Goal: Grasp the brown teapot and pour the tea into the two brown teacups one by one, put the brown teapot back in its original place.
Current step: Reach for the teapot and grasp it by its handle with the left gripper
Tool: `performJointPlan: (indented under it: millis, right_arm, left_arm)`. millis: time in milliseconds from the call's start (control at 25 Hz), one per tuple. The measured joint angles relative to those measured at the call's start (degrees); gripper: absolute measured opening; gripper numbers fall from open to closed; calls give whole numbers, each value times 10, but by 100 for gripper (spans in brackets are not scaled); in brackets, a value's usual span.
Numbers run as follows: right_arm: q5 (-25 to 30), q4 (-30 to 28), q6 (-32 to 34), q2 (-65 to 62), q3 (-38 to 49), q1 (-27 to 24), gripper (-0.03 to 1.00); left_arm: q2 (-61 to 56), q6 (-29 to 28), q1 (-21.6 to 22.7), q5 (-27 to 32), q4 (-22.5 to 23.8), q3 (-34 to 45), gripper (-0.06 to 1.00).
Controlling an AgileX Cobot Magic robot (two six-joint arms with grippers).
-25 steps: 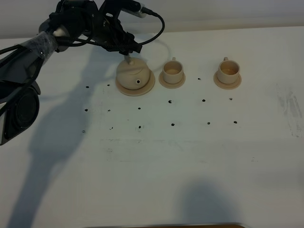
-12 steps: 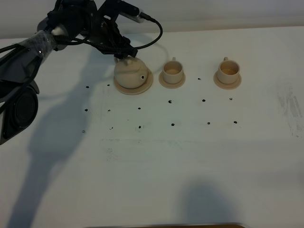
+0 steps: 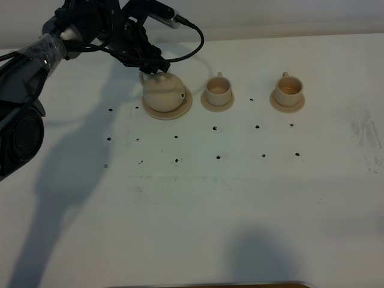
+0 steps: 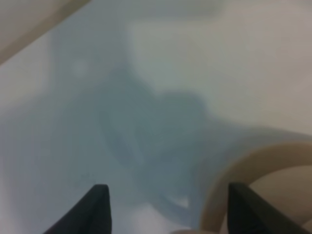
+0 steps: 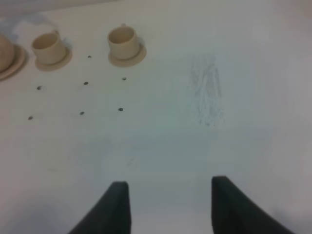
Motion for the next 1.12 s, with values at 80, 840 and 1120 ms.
performJointPlan:
  millis: [80,840,1120]
  right_arm:
    - [0,0,0,0,0,0,38]
    - [0,0,0,0,0,0,25]
    - [0,0,0,0,0,0,23]
  left_arm:
    - [0,0,0,1,1,0,50]
    - [0,0,17,6,26,0,50]
    - [0,0,17,29,30,0,50]
